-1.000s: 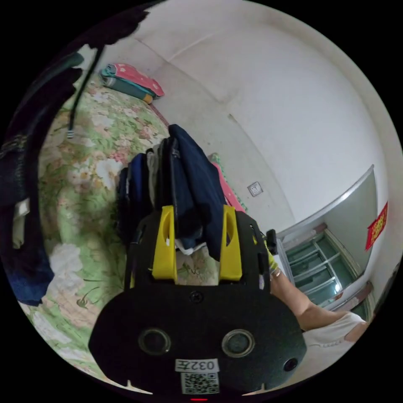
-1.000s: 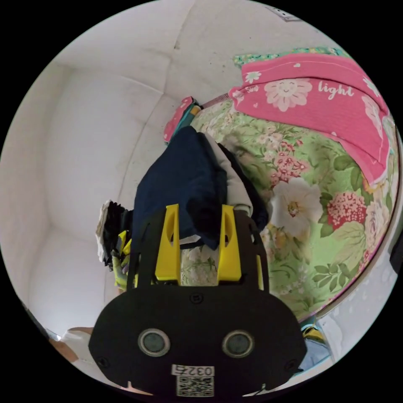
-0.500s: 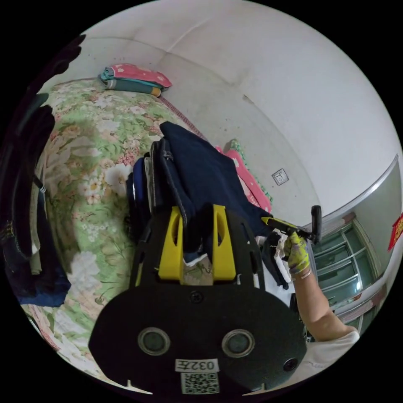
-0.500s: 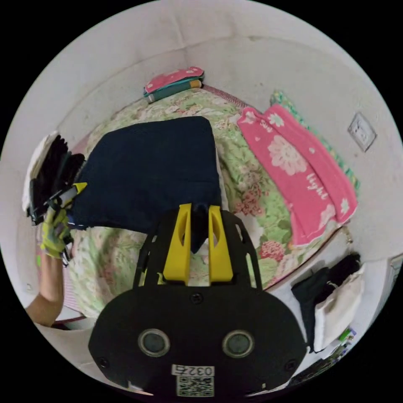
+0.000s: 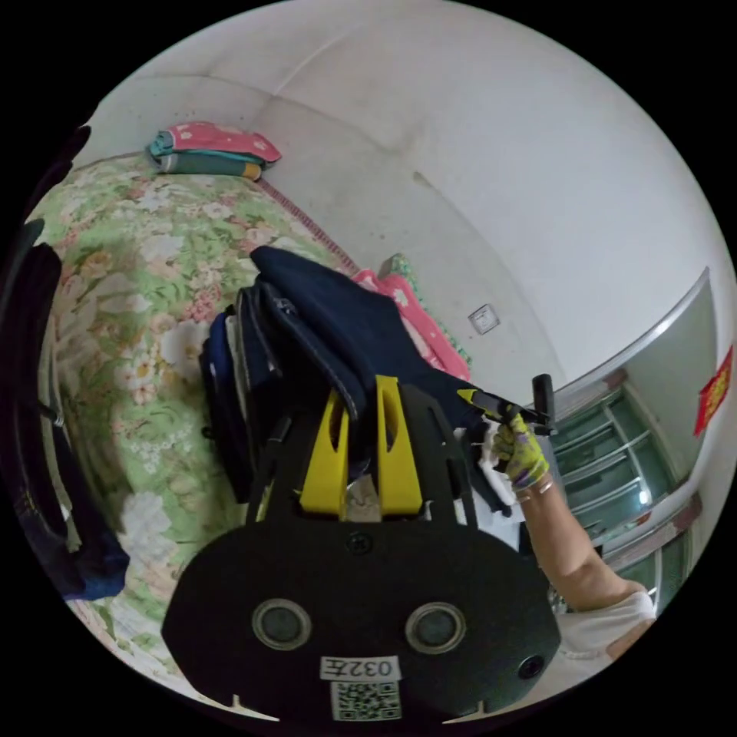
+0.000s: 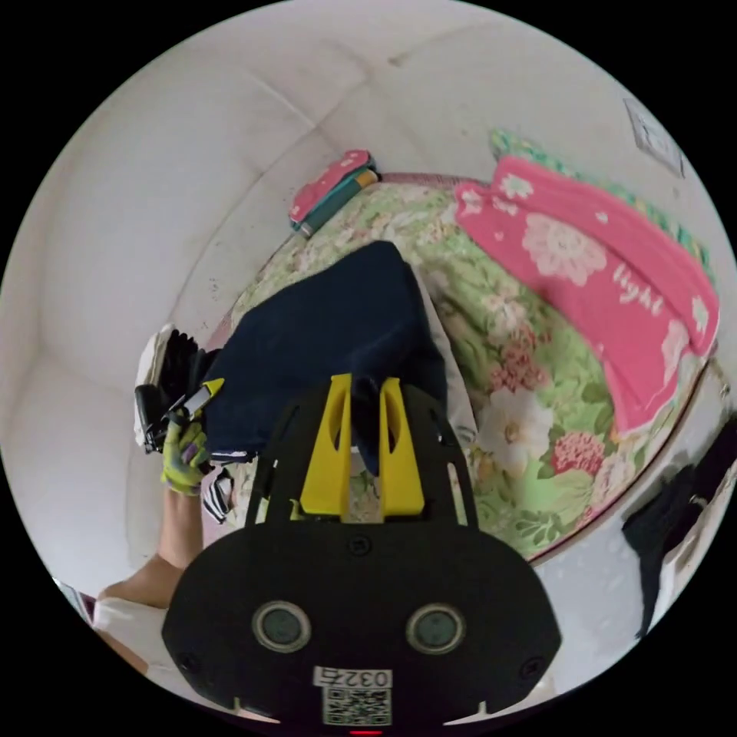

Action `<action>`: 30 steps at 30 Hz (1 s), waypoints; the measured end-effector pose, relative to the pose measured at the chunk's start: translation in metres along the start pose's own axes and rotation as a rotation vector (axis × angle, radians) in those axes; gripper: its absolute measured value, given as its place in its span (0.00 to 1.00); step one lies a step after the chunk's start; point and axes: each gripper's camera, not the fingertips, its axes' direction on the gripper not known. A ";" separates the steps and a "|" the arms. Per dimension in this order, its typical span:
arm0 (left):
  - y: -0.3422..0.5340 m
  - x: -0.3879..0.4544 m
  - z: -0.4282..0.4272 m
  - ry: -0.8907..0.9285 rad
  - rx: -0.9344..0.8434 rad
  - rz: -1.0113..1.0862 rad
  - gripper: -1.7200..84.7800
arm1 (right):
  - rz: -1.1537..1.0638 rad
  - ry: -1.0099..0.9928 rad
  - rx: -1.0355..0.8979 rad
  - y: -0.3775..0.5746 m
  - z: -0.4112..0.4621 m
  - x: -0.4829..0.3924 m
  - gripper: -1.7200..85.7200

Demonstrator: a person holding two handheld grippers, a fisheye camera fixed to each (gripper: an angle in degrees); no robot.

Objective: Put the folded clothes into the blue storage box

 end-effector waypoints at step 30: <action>0.327 0.137 0.420 0.728 -1.128 0.156 0.03 | 0.608 0.022 0.407 0.439 -0.163 0.244 0.08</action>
